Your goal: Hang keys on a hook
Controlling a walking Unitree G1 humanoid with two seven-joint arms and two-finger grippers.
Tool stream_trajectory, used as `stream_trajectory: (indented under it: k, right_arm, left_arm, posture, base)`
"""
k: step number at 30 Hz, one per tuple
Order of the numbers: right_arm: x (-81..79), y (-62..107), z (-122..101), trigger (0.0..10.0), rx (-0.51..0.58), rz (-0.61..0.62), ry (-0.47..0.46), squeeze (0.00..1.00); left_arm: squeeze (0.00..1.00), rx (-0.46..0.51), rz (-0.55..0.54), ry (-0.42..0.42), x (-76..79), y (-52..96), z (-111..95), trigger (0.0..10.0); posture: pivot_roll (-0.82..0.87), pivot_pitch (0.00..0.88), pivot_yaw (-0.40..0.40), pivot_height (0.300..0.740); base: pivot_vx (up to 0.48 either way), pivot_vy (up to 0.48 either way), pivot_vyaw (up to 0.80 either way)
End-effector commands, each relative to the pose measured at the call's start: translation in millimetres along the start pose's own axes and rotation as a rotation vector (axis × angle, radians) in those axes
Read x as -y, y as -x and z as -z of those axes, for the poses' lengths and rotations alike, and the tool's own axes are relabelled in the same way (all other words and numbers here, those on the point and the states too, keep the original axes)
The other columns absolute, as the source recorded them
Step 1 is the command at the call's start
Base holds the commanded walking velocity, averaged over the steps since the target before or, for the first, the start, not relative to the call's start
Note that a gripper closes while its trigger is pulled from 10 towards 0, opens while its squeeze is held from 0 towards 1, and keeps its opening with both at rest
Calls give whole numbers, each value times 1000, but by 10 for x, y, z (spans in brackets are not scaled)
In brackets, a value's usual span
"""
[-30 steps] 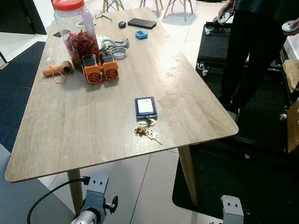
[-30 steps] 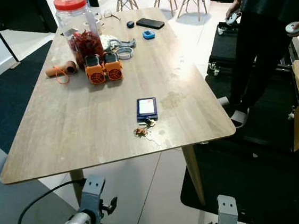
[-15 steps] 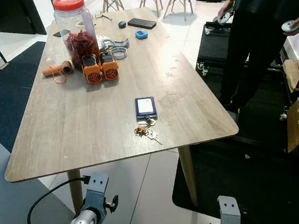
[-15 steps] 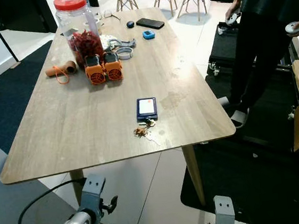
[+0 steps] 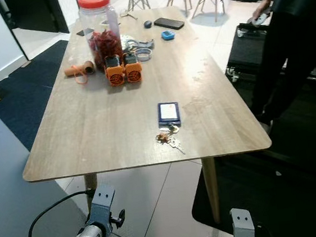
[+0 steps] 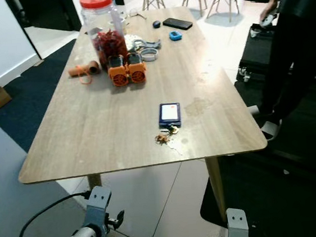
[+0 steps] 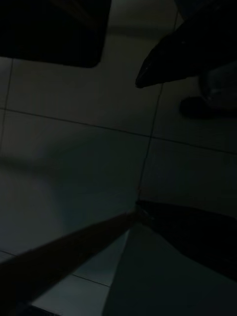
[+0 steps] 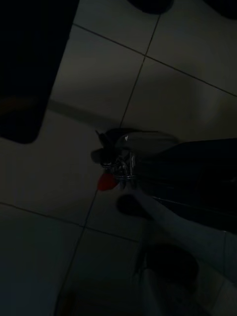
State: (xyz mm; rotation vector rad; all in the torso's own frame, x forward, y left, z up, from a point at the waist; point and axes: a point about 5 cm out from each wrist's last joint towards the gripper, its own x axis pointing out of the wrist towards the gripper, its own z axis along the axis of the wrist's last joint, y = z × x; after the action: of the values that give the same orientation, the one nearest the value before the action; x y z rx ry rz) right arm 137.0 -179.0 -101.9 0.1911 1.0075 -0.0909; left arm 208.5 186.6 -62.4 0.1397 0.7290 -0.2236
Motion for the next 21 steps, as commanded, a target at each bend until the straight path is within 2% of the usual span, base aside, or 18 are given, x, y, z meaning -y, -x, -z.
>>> stream_trajectory:
  k: [1, 4, 21]
  right_arm:
    - [-3, -1, -14, 10000, 8, -6, 7, 0]
    - [0, 1, -11, 10000, 8, -6, 7, 0]
    - [7, 0, -17, 10000, 8, -6, 9, 0]
  left_arm:
    - [0, -11, -3, -4, -10, 10, 29, 10000]
    - [0, -14, -4, -4, -7, 9, 31, 10000]
    - [0, -9, -5, -2, -3, -1, 8, 10000]
  posture:
    - [92, 44, -14, 740]
    - [92, 45, -14, 740]
    - [91, 43, -20, 740]
  base:
    - [0, 0, 0]
    - [0, 0, 0]
    - [0, 0, 791]
